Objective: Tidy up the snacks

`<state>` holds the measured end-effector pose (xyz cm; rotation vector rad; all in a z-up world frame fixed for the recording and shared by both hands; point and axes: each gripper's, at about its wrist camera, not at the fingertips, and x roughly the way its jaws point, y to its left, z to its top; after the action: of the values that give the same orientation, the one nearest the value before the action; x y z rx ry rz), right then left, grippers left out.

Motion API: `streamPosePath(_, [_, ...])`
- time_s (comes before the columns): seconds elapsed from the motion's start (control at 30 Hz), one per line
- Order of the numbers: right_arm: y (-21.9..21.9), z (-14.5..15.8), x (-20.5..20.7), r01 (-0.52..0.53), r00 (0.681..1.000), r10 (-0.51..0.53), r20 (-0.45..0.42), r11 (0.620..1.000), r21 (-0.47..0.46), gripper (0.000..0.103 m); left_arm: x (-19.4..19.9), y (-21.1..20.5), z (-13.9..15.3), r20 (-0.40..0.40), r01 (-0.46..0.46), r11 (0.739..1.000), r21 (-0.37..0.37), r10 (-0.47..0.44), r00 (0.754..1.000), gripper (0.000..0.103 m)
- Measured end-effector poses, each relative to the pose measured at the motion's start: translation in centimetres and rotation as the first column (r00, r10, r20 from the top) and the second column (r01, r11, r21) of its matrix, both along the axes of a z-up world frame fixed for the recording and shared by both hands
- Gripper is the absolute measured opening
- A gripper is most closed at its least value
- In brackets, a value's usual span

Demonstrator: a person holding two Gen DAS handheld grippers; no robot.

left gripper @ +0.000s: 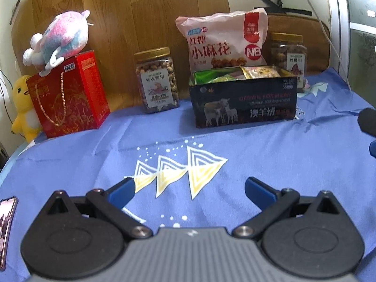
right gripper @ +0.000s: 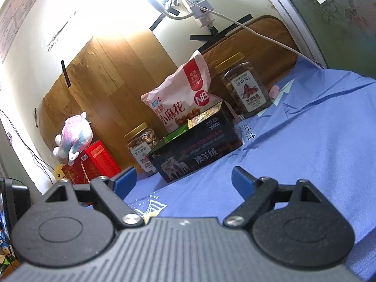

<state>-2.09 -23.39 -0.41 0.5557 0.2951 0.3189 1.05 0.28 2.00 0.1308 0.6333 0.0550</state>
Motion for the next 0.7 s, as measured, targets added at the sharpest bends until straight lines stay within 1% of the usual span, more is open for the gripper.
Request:
streamPosePath(0.13, [-0.11,-0.23,0.08,0.004,1.000,-0.003,-0.013,1.000,0.007,0.090,-0.01,-0.08,-0.06,-0.013,0.000,1.000,0.005,0.000,1.000,0.103])
streamPosePath(0.4, [-0.32,-0.40,0.06,0.006,1.000,-0.006,-0.019,1.000,0.017,0.090,-0.11,-0.29,-0.04,-0.004,-0.013,0.999,0.029,0.013,1.000,0.103])
streamPosePath(0.57, [-0.39,-0.39,0.05,0.007,1.000,-0.007,-0.018,1.000,0.019,0.090,-0.17,-0.35,0.04,0.000,-0.004,0.999,0.036,0.004,1.000,0.103])
streamPosePath(0.7, [-0.51,-0.37,-0.08,0.012,1.000,-0.012,-0.015,1.000,0.024,0.090,-0.33,-0.61,0.15,0.011,-0.007,0.998,0.056,0.006,1.000,0.103])
